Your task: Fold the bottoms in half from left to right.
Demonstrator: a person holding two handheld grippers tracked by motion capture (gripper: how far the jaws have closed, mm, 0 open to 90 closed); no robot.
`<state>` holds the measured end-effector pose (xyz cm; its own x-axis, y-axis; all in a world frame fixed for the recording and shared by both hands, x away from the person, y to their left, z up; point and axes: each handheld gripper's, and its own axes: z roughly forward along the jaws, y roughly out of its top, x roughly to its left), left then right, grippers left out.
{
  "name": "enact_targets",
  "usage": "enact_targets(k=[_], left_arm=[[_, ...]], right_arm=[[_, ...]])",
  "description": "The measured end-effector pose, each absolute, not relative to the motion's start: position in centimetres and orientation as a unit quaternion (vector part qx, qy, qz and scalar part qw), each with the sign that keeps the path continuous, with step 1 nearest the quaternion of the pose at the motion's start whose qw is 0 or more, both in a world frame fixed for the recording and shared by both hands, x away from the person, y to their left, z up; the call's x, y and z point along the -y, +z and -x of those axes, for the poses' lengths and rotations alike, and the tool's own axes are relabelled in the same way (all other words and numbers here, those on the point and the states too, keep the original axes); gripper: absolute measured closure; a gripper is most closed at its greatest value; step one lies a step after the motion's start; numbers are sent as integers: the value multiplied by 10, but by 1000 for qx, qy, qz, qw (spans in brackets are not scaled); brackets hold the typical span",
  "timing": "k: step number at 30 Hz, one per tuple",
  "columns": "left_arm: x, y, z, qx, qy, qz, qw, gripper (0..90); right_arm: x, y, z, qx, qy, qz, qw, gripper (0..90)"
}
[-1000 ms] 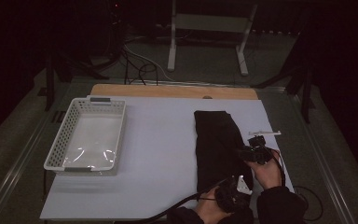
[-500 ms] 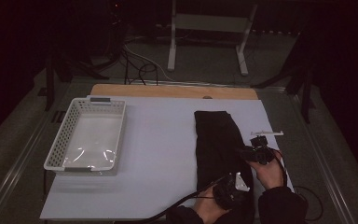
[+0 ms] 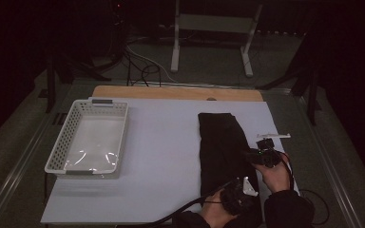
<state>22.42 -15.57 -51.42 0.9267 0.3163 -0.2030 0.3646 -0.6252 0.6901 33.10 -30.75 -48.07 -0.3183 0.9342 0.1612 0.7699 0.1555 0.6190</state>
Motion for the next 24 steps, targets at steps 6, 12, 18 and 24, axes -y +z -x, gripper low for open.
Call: enact_targets(k=[6, 12, 18, 24], left_arm=[[158, -506, -223, -184, -23, -894, 407, 879], [159, -499, -223, -186, -19, -889, 418, 881], [159, -493, -222, -181, -21, -884, 430, 885], [159, -492, -222, -179, -27, -882, 435, 885]], right_arm=[[309, -486, -333, -750, 307, -572, 125, 521], [311, -495, -336, -755, 292, -575, 116, 560], [312, -498, -336, -759, 282, -578, 102, 662], [311, -497, -336, -766, 270, -572, 119, 888]])
